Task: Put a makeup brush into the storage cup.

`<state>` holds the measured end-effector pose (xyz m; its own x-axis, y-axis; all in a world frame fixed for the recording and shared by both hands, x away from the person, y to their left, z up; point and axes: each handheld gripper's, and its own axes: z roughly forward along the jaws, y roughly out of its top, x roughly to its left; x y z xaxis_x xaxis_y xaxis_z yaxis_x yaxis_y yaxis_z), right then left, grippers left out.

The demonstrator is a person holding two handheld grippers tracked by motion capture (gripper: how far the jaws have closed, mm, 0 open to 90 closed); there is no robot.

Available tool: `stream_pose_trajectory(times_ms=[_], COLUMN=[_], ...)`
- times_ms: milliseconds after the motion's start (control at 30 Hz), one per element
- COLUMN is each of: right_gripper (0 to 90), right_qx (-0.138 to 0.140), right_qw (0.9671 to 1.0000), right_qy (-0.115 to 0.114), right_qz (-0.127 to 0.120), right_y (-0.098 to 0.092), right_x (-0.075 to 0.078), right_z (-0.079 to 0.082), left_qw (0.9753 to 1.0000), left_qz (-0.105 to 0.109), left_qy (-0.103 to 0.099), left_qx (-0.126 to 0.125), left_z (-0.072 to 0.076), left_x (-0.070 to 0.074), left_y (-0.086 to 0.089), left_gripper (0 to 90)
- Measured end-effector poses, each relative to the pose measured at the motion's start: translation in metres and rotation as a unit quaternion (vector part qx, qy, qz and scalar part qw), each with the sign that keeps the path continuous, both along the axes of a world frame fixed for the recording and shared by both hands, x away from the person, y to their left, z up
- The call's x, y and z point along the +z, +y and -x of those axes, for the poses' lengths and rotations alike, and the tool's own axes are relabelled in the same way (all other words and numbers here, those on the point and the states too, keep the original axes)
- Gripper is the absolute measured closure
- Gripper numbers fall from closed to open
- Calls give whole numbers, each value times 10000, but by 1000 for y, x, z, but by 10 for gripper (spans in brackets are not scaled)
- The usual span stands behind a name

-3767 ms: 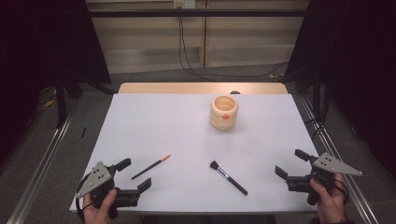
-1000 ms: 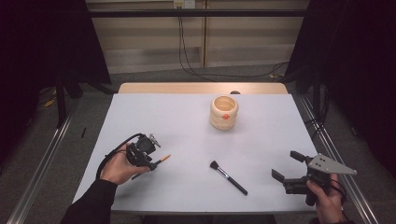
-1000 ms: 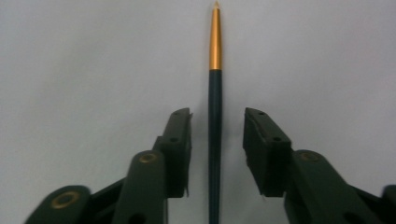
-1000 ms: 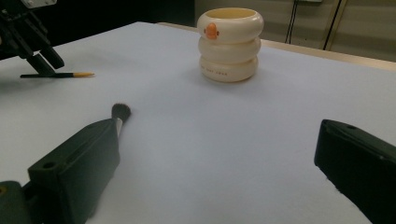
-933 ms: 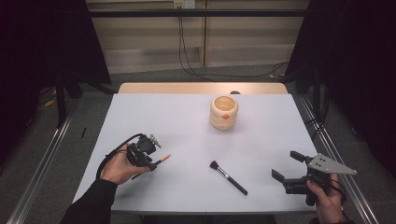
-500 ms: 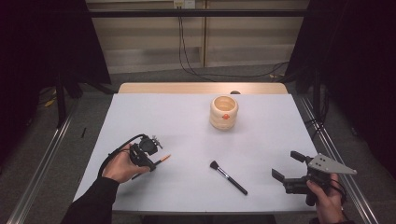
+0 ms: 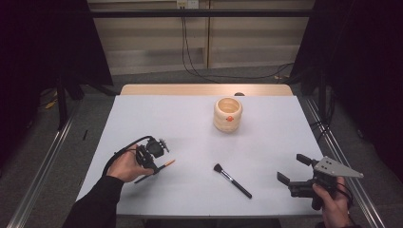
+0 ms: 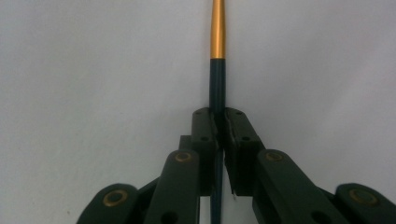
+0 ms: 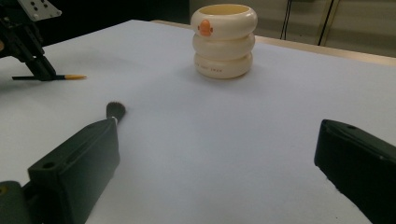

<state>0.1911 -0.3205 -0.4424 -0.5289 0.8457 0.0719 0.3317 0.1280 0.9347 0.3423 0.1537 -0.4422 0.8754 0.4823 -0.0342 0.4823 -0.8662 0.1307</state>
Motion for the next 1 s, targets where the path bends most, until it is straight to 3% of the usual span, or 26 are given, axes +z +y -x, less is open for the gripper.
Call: stream_pose_trajectory(times_ms=[133, 200, 533, 733, 833, 1000], right_gripper=[0, 0, 0, 0, 0, 0], right_qx=[12, 16, 47, 36, 47, 36], right_qw=[10000, 10000, 10000, 10000, 10000, 10000], right_qy=[23, 33, 33, 18, 24, 19], right_qz=[27, 31, 35, 29, 35, 25], right_y=[0, 1, 2, 2, 2, 1], right_x=[0, 0, 0, 0, 0, 0], right_z=[0, 0, -1, -1, -1, 0], left_qw=[10000, 9997, 9977, 9933, 9926, 9875], left_qz=[78, 208, 588, 953, 950, 1254], left_qy=[34, -65, -59, -113, -161, -328], left_qx=[-25, 71, 342, 642, 743, 897], left_z=[0, 2, 3, 4, 3, 3], left_x=[1, 1, 1, -1, -1, 5], left_y=[3, 6, 18, 27, 28, 32], left_gripper=[835, 836, 836, 836, 836, 836])
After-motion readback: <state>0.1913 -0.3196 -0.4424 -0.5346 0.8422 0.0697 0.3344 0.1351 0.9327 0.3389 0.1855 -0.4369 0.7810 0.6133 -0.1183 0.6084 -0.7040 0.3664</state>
